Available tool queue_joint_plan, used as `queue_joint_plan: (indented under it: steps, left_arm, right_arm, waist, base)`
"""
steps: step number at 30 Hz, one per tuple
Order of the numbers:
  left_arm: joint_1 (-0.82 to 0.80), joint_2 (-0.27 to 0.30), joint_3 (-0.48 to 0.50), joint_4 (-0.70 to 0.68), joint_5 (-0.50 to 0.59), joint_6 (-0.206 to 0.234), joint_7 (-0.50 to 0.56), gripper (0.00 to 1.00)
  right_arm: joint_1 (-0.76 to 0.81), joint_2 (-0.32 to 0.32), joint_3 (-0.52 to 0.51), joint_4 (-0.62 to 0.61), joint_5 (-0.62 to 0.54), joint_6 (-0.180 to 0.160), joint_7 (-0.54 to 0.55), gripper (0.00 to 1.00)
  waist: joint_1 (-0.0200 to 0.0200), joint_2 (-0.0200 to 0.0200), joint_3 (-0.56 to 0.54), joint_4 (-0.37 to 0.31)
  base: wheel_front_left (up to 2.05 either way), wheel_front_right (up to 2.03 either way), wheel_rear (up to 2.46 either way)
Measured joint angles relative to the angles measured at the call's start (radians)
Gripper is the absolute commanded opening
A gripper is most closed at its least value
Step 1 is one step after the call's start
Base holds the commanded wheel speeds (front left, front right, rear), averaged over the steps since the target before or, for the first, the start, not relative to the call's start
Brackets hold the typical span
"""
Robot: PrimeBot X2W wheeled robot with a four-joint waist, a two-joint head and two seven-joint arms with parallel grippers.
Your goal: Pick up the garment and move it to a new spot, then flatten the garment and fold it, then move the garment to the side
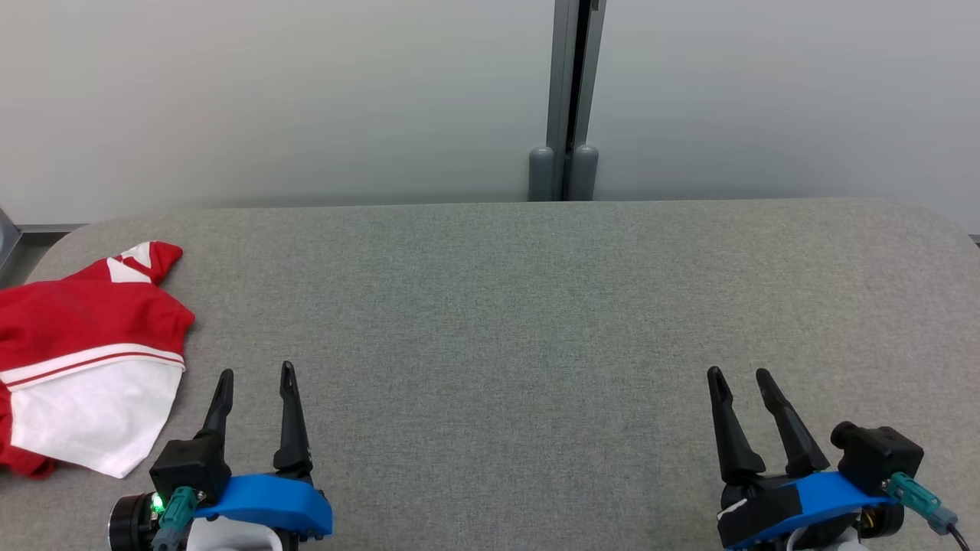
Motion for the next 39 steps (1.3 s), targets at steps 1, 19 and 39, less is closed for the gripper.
queue_joint_plan:
  steps: [1,19,39]
  left_arm:
    - [0.0,0.001,-0.001,0.001,0.008,0.002,-0.002,1.0]
    - [0.001,0.003,-0.006,0.019,0.134,0.016,-0.035,1.0]
    - [0.001,-0.003,0.004,0.023,0.165,0.006,-0.047,1.0]
  right_arm:
    - [0.0,0.0,-0.003,0.0,-0.016,0.0,-0.003,1.0]
    - [0.0,-0.002,-0.023,0.03,-0.182,0.0,-0.036,1.0]
    - [-0.003,-0.002,-0.019,0.043,-0.227,0.001,-0.048,1.0]
  waist:
    - [0.0,0.0,0.0,0.0]
    - [0.0,0.0,-0.006,0.009]
    - [-0.0001,0.0,-0.011,0.016]
  base:
    - [0.0,0.0,0.0]
    - [0.0,0.0,0.0]
    - [0.0,0.0,0.0]
